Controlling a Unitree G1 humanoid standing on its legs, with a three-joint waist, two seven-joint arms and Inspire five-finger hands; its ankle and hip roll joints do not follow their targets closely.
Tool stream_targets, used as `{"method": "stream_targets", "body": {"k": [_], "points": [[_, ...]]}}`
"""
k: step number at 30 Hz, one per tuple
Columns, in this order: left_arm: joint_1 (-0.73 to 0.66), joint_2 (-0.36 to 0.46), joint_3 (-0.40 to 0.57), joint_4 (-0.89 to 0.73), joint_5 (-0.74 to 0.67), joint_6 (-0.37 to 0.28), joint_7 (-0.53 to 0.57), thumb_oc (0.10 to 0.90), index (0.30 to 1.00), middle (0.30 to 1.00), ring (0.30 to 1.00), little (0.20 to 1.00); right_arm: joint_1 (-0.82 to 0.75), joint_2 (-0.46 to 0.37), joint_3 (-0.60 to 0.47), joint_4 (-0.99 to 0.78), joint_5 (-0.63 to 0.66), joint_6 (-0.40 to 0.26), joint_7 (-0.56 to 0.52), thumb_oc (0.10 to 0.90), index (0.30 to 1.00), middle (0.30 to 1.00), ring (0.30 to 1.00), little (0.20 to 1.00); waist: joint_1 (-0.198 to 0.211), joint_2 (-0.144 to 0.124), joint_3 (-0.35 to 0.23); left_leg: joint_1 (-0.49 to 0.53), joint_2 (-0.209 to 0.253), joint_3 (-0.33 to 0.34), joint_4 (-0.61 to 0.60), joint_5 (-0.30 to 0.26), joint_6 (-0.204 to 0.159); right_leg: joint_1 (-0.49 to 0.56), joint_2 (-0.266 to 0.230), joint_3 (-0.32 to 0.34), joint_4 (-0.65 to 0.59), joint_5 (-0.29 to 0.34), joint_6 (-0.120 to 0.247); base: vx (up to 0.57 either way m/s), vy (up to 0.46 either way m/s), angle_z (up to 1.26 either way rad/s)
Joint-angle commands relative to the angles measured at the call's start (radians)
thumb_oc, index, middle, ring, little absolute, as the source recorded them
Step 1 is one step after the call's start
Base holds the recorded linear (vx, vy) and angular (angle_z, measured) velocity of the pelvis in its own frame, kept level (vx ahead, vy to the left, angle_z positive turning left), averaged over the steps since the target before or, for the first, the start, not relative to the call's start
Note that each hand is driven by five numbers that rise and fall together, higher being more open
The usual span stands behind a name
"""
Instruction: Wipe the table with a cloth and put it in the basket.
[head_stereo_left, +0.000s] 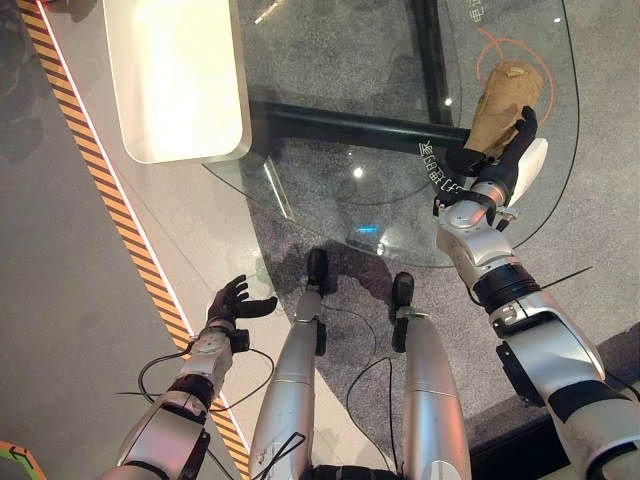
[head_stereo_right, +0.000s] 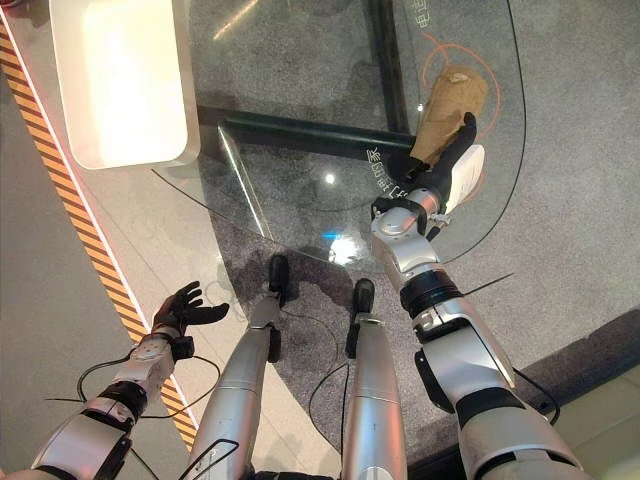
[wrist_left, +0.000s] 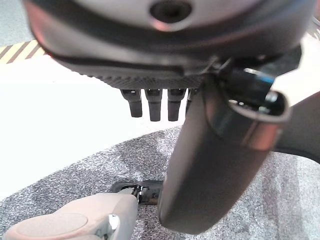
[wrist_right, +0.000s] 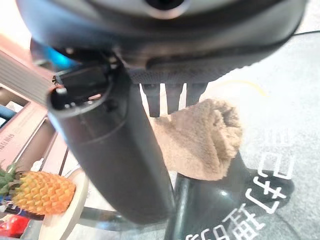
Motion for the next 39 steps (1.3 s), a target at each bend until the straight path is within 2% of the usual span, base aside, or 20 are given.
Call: {"method": "stream_targets", "body": {"k": [1,15,22,30,36,39], "points": [[0.025,-0.024,-0.046,0.021,0.01,-0.028,0.019,0.8,0.9,0.9,0.9,0.9,-0.102,-0.069,0.047,-0.021,-0.088,-0.023,-0.059,0.8,0.9,0.9,0.9,0.9,0.002,0.043,-0.02,-0.025,-0.024,-0.024,0.189,-0.186,0.027,0.023,-0.065,-0.033,-0.215,0.148,0.042,0.0,0.0,0.0],[0.025,-0.033,-0.068,0.015,-0.005,-0.029,0.025,0.8,0.9,0.9,0.9,0.9,-0.136,-0.076,0.087,0.076,-0.13,0.055,-0.11,0.8,0.9,0.9,0.9,0.9,0.016,0.049,-0.02,-0.04,-0.031,-0.031,0.191,-0.182,0.033,0.006,-0.065,-0.037,-0.208,0.154,0.046,0.0,0.006,0.01],[0.019,-0.036,-0.079,0.014,-0.012,-0.027,0.029,0.8,0.9,0.9,0.9,0.9,-0.13,-0.07,0.07,0.126,-0.124,-0.001,-0.164,0.8,0.9,0.9,0.9,0.9,0.017,0.054,-0.02,-0.047,-0.033,-0.033,0.193,-0.184,0.035,-0.004,-0.064,-0.037,-0.205,0.157,0.049,0.0,0.0,0.0],[0.016,-0.035,-0.085,0.024,-0.025,-0.039,0.02,0.8,0.9,0.9,0.9,0.9,-0.121,-0.062,0.022,0.175,-0.048,-0.091,-0.229,0.8,0.9,0.9,0.9,0.9,0.014,0.057,-0.02,-0.046,-0.031,-0.03,0.196,-0.188,0.036,-0.003,-0.063,-0.035,-0.207,0.156,0.05,0.0,0.0,0.0],[0.014,-0.034,-0.087,0.021,-0.033,-0.035,0.022,0.8,0.9,0.9,0.9,0.9,-0.112,-0.062,-0.009,0.206,0.029,-0.139,-0.209,0.8,0.9,0.9,0.9,0.9,0.011,0.058,-0.02,-0.046,-0.03,-0.029,0.191,-0.187,0.036,-0.004,-0.06,-0.033,-0.21,0.158,0.05,0.0,0.0,0.0],[0.015,-0.036,-0.088,0.022,-0.035,-0.04,0.024,0.8,0.9,0.9,0.9,0.9,-0.108,-0.06,-0.02,0.22,0.024,-0.153,-0.188,0.8,0.9,0.9,0.9,0.9,0.01,0.059,-0.02,-0.05,-0.029,-0.029,0.19,-0.186,0.037,-0.009,-0.058,-0.032,-0.208,0.158,0.05,0.0,0.0,0.0]]}}
